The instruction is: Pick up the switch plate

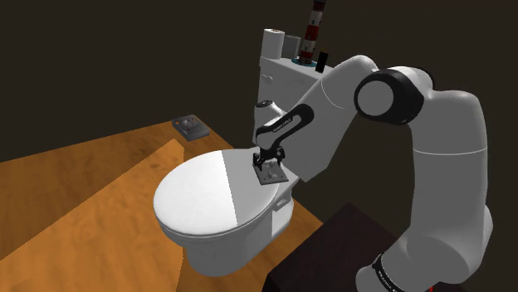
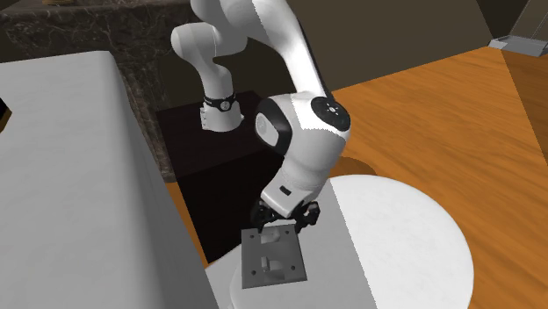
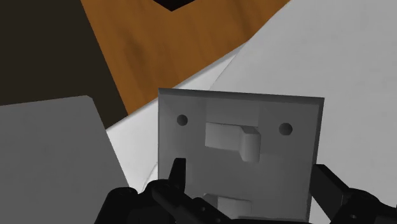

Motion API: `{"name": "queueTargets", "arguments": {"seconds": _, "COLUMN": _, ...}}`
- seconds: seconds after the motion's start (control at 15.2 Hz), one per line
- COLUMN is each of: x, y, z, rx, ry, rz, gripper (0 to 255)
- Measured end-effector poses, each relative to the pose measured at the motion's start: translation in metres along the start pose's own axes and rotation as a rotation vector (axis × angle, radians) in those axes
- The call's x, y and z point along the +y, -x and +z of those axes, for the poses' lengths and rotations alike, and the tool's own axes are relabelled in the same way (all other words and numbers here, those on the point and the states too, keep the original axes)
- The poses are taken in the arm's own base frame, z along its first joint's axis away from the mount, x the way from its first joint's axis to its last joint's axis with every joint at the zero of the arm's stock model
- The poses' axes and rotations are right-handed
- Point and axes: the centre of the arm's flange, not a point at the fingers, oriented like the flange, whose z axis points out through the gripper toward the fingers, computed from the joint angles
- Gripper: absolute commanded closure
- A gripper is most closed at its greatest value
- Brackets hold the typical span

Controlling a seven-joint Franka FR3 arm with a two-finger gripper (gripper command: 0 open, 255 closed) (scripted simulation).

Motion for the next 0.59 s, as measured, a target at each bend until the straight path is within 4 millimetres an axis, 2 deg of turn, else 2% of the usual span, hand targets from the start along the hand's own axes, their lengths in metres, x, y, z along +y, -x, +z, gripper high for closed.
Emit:
{"name": "queueTargets", "arguments": {"seconds": 0.33, "x": -0.006, "y": -0.001, "z": 0.025, "rx": 0.0, "ry": 0.0, "rz": 0.0, "gripper": 0}}
{"name": "queueTargets", "arguments": {"seconds": 0.4, "x": -0.006, "y": -0.001, "z": 0.027, "rx": 0.0, "ry": 0.0, "rz": 0.0, "gripper": 255}}
{"name": "queueTargets", "arguments": {"seconds": 0.59, "x": -0.006, "y": -0.001, "z": 0.03, "rx": 0.0, "ry": 0.0, "rz": 0.0, "gripper": 255}}
